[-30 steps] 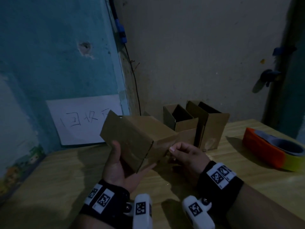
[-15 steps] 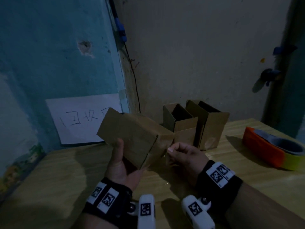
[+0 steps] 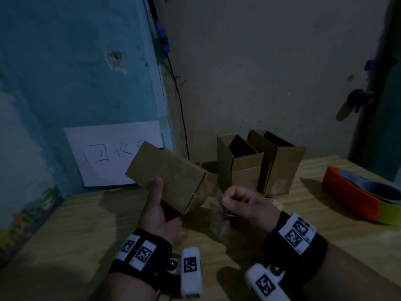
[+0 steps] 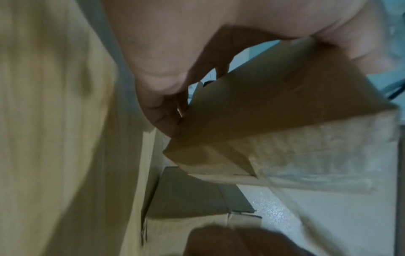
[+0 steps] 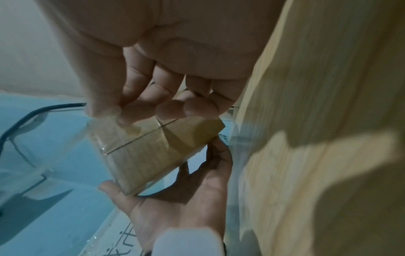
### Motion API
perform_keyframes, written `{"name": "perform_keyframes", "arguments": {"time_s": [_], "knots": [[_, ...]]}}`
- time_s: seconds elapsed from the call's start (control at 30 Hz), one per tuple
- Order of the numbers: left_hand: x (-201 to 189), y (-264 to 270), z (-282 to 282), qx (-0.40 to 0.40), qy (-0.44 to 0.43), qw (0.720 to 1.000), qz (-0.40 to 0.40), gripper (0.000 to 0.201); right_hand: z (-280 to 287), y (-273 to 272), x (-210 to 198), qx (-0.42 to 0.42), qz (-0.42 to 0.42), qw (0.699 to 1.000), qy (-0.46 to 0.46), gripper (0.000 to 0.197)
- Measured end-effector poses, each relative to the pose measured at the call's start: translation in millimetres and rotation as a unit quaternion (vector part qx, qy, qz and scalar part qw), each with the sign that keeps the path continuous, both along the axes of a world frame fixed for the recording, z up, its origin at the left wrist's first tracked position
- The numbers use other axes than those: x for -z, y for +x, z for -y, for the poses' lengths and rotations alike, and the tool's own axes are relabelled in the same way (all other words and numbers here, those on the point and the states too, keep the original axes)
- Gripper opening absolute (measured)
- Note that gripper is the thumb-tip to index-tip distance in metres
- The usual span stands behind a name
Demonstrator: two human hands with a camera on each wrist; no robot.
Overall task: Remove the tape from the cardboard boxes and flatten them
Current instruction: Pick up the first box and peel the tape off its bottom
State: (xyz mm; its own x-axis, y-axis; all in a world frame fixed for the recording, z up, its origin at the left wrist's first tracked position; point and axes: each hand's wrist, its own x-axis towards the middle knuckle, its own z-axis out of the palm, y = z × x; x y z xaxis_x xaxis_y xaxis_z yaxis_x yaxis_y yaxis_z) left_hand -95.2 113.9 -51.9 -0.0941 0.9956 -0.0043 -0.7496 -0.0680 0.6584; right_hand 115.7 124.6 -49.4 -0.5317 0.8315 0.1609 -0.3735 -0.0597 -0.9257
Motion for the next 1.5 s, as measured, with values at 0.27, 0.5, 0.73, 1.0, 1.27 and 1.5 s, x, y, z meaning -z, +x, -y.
{"name": "perform_keyframes", "arguments": {"time_s": [0.27, 0.5, 0.73, 1.0, 1.27, 1.5], "knots": [[3, -5, 2, 0.061, 0.0, 0.998, -0.013, 0.115, 3, -2, 1, -0.059, -0.131, 0.99, 0.006, 0.023], [7, -9, -2, 0.031, -0.045, 0.998, -0.017, 0.105, 3, 5, -3, -0.079, -0.209, 0.974, -0.041, 0.015], [6, -2, -4, -0.029, -0.004, 0.995, -0.093, 0.129, 0, -5, 2, 0.122, -0.139, 0.978, -0.095, 0.019], [5, 0, -5, -0.067, 0.038, 0.99, -0.115, 0.132, -6, -2, 11, 0.105, -0.013, 0.991, -0.084, 0.043], [4, 4, -1, -0.048, 0.021, 0.989, -0.139, 0.1, -1, -2, 8, 0.109, 0.087, 0.99, -0.013, 0.02], [2, 9, -2, -0.02, 0.023, 0.985, -0.173, 0.107, -11, -1, 12, 0.137, 0.014, 0.99, -0.015, 0.047]]}}
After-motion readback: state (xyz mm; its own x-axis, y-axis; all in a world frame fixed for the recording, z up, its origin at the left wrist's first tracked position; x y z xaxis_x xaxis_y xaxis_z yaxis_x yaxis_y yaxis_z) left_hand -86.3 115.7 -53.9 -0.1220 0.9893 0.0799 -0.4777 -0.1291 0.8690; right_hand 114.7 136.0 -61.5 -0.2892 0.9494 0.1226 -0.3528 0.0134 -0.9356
